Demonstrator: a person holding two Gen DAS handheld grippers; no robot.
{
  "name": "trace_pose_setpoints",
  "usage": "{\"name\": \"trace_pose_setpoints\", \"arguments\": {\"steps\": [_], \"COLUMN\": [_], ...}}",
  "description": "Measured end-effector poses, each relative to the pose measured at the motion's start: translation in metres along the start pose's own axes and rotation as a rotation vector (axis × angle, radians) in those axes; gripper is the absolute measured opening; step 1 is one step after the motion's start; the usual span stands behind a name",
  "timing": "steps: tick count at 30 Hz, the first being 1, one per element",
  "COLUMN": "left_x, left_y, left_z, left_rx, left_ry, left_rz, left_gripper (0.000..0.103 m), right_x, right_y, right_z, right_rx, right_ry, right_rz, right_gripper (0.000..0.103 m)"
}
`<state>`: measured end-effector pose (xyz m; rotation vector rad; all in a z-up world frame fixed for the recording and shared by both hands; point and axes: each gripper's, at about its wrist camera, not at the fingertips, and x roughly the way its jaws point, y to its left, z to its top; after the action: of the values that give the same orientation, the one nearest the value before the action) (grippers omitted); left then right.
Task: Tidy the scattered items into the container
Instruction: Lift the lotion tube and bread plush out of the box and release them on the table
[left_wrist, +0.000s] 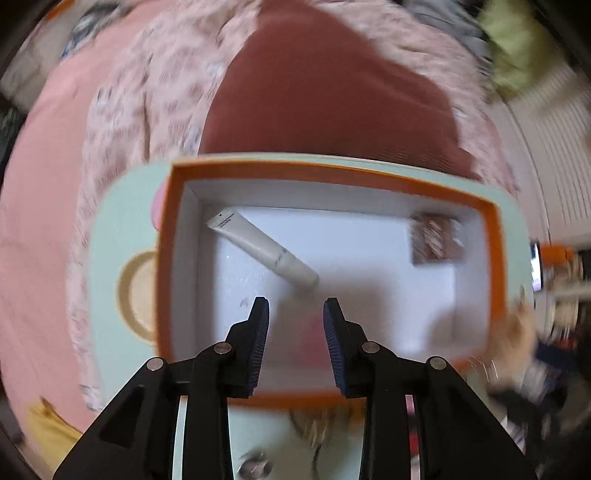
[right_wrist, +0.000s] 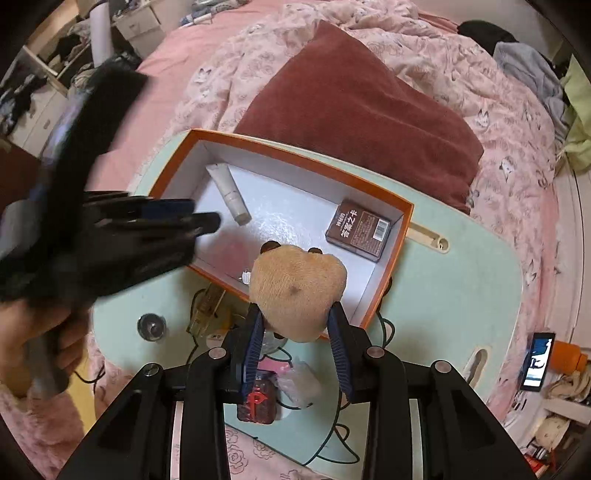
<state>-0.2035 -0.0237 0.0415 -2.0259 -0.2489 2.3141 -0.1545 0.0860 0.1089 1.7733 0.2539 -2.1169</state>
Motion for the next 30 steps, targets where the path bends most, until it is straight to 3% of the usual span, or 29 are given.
{"name": "trace_pose_setpoints", "arguments": {"steps": [5, 9, 13, 30], "left_x": [0.029, 0.03, 0.028, -0.019], "left_y": [0.008, -0.005, -0.008, 0.006], "left_z": [0.019, 0.018, 0.014, 0.01], "left_rx": [-0.118, -0.038, 0.005, 0.0], "left_ry": [-0.028, -0.083, -0.121, -0.198], "left_rz": [-0.015, 0.057, 0.077, -0.014], "left_gripper": [0.038, 0.037, 0.026, 0.018], "right_x": [0.007, 0.012, 0.011, 0.012], "right_y": [-0.005, -0.011, -0.011, 0.002], "right_z": [-0.007, -0.011, -0.012, -0.012], "right_rx": [0.006, 0.015, 0.017, -0.005], "right_ry": [0.011, 0.018, 0.014, 0.005], "right_rz": [0.016, 0.021, 0.032, 0.023], "right_gripper": [0.033, 0.033, 0.033, 0.033]}}
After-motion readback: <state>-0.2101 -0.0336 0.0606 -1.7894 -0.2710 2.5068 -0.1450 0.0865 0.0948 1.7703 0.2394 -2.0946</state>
